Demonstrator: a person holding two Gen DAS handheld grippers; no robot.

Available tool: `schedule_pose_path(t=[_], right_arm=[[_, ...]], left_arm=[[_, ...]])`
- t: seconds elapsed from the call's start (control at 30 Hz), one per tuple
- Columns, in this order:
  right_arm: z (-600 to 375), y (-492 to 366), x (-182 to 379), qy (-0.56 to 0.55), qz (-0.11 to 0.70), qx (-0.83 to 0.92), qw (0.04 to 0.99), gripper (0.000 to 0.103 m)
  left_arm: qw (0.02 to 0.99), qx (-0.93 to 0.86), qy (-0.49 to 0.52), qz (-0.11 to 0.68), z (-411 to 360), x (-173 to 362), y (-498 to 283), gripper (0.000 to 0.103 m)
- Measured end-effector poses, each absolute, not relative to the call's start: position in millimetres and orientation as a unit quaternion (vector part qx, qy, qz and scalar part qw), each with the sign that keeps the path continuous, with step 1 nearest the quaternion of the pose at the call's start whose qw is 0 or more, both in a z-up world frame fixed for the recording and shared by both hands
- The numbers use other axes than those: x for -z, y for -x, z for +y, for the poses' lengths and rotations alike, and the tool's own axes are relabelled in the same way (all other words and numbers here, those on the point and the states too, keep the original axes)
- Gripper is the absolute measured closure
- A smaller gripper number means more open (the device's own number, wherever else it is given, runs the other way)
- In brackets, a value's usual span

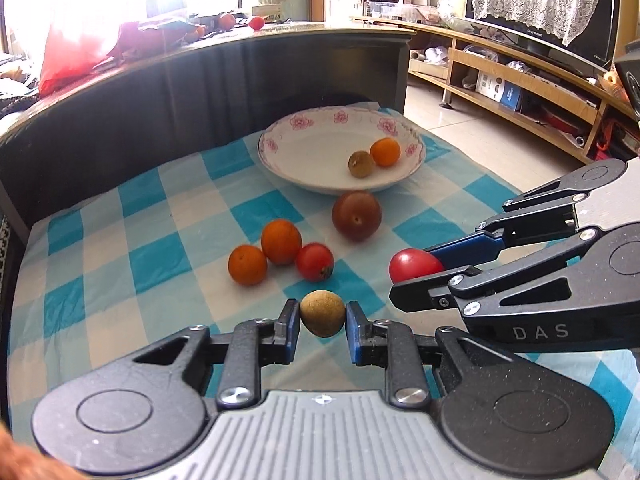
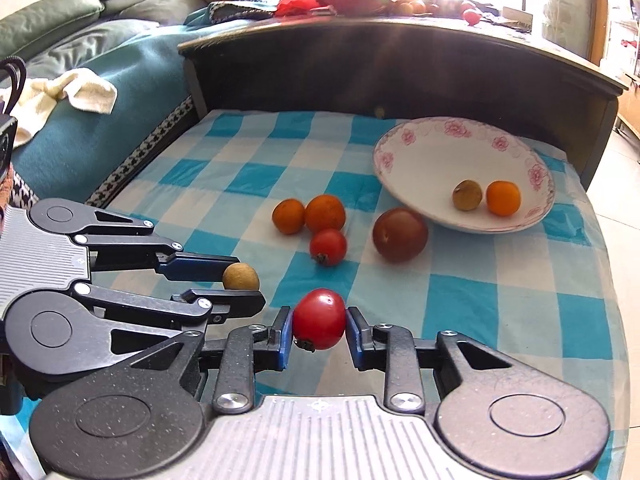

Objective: Organize fruits
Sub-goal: 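Lift both held fruits and carry them toward the white bowl, then lower both fruits into the bowl and open both tools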

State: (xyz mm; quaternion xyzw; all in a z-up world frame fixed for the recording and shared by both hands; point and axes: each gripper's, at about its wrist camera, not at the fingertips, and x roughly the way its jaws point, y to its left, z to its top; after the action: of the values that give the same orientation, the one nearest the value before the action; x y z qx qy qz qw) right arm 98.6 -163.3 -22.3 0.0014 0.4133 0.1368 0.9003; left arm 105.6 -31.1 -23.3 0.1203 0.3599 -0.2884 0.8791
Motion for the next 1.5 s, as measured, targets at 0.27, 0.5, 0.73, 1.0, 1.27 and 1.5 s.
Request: schedule_pose_path(t=[0.27,0.5,0.73,1.0,1.27,1.5], right_arm=[[-184.9,-109.7,12.2,-0.022,0.393,-0.118,0.912,0.08],[-207.4,-129.8,1.7,-0.039,0.366,-0.095,0.925,0.08],[-225.8,-159.6,2.7,-0.052,0.353,-0.07,0.932,0.08],[-241.4,-177.6,16.8,-0.059,0.362,-0.042,0.929,0.079],[-246.4,-182.9,28.5,-0.051,0.373,-0.029,0.926,0.079],[-243.5,-188.6,32.6,-0.04,0.374,-0.03,0.926,0.078]], left_arm=[[0.889,0.285,-0.124,0.335,-54.6,8.9,-125.0,0.07],[0.902,0.272,-0.121,0.311,-75.6,-3.5,-152.4,0.07],[0.907,0.266,-0.127,0.302,-95.2,3.7,-183.3,0.071],[0.905,0.274,-0.125,0.3,-108.9,15.3,-201.1,0.071],[0.905,0.276,-0.119,0.302,-113.3,23.1,-209.8,0.071],[0.904,0.274,-0.113,0.309,-112.8,30.5,-216.8,0.071]])
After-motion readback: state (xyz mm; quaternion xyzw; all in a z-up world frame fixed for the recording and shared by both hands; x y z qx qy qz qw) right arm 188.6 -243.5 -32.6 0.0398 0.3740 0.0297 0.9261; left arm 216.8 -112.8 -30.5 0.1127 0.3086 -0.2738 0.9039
